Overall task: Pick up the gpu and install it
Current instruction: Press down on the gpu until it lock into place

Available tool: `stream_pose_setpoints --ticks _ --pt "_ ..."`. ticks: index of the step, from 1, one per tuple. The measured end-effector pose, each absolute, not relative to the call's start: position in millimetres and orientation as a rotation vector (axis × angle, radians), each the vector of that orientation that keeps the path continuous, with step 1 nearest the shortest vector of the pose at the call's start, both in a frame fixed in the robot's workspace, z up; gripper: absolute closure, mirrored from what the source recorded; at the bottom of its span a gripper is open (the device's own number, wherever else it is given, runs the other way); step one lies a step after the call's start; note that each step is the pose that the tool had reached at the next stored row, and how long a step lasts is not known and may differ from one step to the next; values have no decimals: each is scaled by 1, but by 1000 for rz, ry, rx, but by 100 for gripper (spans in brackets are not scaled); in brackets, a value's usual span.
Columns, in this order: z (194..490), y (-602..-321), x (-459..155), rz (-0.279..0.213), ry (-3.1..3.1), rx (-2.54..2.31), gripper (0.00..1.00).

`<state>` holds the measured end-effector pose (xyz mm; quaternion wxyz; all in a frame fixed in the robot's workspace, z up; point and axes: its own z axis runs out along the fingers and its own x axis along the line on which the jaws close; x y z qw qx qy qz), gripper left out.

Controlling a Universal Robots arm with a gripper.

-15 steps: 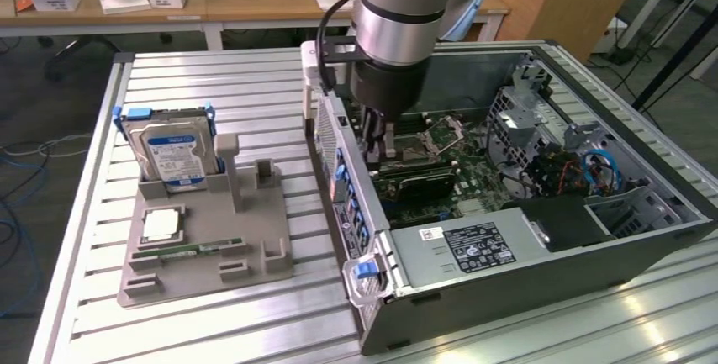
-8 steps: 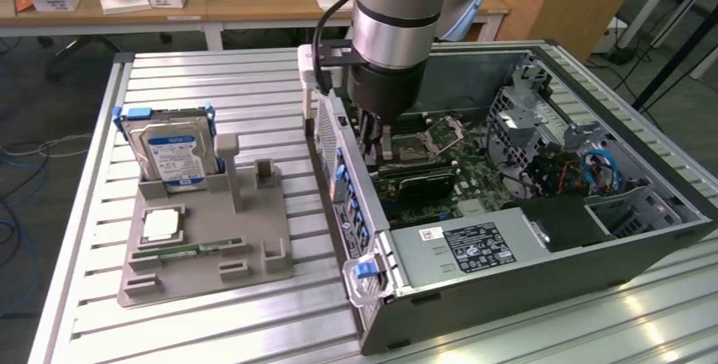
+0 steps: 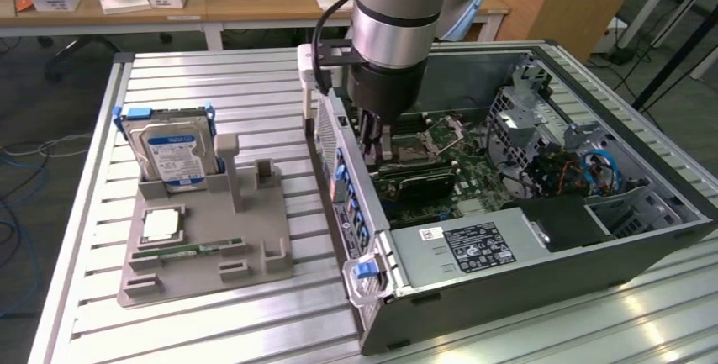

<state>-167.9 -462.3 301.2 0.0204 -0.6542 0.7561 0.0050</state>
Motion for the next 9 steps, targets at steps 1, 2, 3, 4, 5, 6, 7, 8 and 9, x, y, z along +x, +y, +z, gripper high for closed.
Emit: stream_pose_setpoints --ticks 1,2,3,4,5,6,7,8,9 --pt "301 -462 -169 15 2345 -2029 89" --pt "302 -462 -169 15 2346 -2029 89" --pt "302 -462 -170 15 2346 -2028 89" --pt "301 -462 -170 15 2346 -2028 89" --pt "301 -462 -171 13 2345 -2028 89" --pt "300 -462 -171 11 2345 -2027 89" --pt "298 -463 -171 9 2344 -2027 89" --pt "297 -462 -171 7 2344 -2027 89" --pt "297 -462 -171 4 2343 -2026 89"
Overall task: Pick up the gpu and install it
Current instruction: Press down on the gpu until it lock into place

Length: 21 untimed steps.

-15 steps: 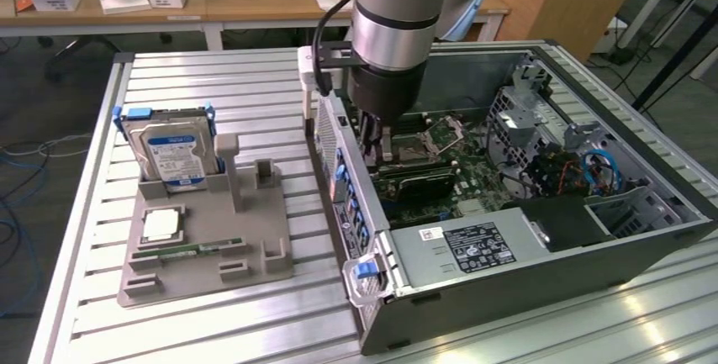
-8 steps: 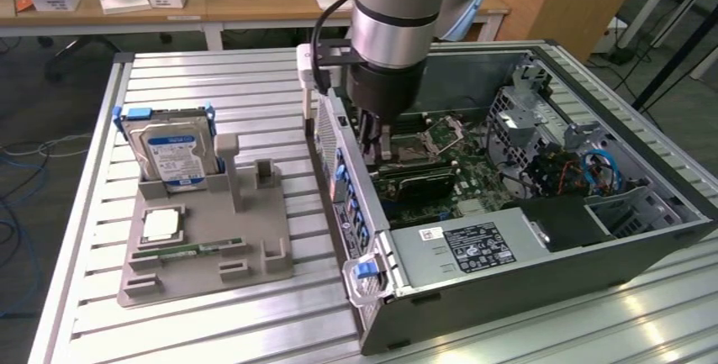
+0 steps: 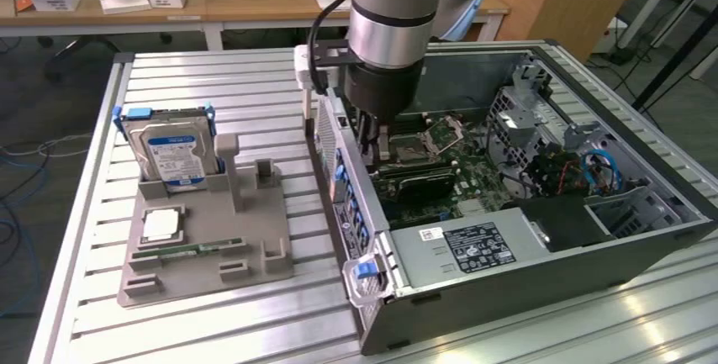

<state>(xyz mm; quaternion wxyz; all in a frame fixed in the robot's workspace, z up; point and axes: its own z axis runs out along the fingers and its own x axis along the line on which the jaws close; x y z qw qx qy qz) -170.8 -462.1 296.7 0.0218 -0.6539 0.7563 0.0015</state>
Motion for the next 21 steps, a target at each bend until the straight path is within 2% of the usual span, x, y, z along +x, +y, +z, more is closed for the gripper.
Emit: stream_pose_setpoints --ticks 21 --pt "293 -450 -121 10 2334 -2025 89"
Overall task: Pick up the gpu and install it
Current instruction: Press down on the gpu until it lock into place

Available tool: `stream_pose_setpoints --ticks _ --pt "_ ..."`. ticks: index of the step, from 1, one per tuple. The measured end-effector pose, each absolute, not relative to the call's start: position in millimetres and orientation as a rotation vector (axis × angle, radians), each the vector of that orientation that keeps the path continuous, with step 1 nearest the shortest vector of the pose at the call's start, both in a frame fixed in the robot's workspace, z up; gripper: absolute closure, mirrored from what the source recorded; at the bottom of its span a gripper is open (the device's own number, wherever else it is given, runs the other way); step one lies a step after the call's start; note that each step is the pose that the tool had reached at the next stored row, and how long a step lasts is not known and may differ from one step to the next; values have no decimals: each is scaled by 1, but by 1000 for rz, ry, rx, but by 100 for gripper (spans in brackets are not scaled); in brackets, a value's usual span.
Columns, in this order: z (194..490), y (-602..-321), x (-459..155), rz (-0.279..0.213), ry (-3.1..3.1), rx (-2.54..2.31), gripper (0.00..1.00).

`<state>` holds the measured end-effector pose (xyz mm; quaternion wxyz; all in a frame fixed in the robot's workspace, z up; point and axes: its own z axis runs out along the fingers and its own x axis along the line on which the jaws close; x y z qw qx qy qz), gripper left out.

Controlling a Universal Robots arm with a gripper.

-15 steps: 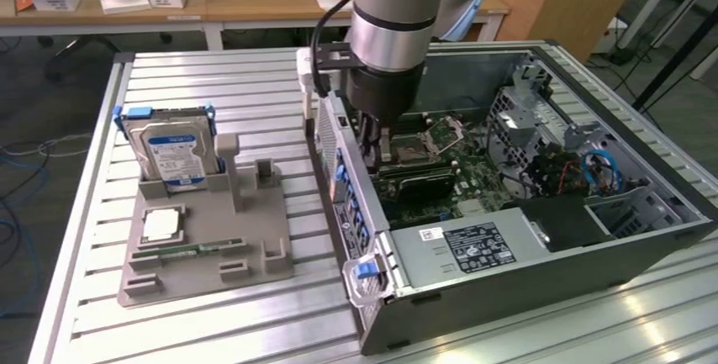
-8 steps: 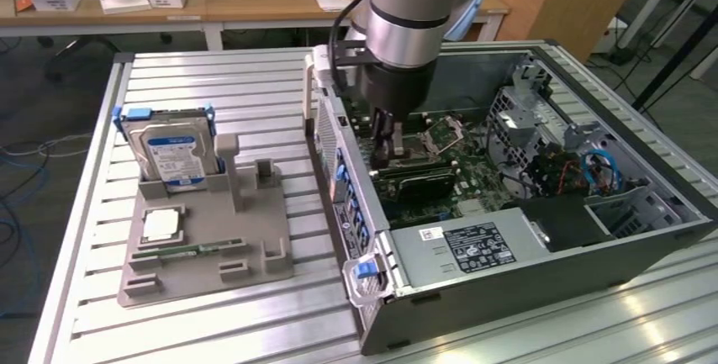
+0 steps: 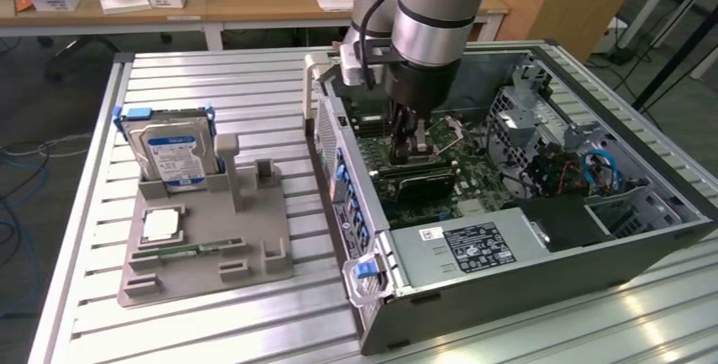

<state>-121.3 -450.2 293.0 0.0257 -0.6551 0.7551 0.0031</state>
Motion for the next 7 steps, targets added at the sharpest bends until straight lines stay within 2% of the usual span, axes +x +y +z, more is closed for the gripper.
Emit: stream_pose_setpoints --ticks 7 --pt "293 -450 -121 10 2334 -2025 89"
